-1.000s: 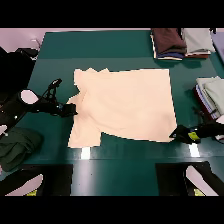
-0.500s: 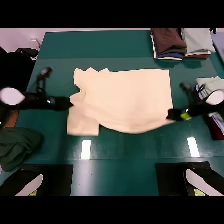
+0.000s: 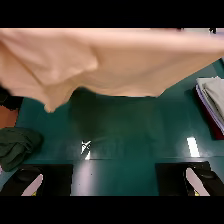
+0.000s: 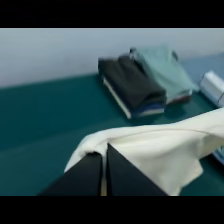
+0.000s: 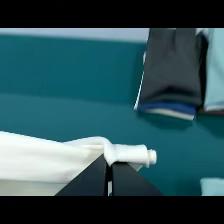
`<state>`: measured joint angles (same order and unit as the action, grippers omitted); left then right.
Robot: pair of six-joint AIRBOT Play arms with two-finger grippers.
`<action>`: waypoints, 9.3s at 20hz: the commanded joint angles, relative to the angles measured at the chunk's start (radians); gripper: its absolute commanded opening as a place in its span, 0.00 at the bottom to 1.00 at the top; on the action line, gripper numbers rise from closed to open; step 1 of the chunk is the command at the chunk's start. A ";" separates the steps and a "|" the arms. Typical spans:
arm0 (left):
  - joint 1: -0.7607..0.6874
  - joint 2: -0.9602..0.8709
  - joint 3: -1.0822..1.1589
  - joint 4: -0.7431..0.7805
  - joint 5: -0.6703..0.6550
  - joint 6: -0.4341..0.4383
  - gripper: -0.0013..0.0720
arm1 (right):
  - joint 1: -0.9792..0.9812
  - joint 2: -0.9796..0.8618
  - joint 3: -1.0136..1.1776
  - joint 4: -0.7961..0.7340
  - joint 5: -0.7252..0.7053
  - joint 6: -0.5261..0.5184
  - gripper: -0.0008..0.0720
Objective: Fold the shirts.
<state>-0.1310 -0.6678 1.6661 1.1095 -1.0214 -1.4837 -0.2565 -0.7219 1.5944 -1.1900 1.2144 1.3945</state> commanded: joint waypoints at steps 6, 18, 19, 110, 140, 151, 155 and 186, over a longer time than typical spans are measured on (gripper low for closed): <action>0.000 -0.087 0.201 0.074 -0.021 -0.011 0.05 | -0.063 -0.158 0.398 0.033 0.216 0.000 0.03; 0.000 -0.945 0.201 0.084 -0.322 0.000 0.05 | 0.156 -0.761 0.062 -0.172 0.216 0.018 0.03; 0.000 -1.005 0.201 0.084 -0.291 0.000 0.05 | 0.156 -0.815 0.055 -0.169 0.190 0.018 0.03; 0.000 0.116 -1.046 0.059 -0.460 -0.155 0.05 | -0.124 -0.008 -0.890 -0.166 0.349 -0.111 0.03; 0.000 -0.601 -0.520 -0.026 0.018 -0.032 0.05 | -0.249 -0.863 -0.269 0.132 0.286 -0.148 0.77; -0.259 -0.665 -0.519 -0.079 0.224 -0.079 0.05 | -0.164 -0.881 -0.580 0.400 0.041 -0.344 0.42; -0.394 -0.839 -0.402 -0.083 0.262 -0.081 0.05 | -0.126 -0.834 -0.472 0.414 0.124 -0.357 0.03; 0.036 -0.481 0.000 0.415 -0.133 -0.165 0.05 | 1.030 -0.947 0.118 0.584 -0.425 -0.259 0.54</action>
<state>-0.1783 -1.2655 1.6642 1.4773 -1.1252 -1.6455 0.6151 -1.5238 1.6196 -0.6003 0.9489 1.1801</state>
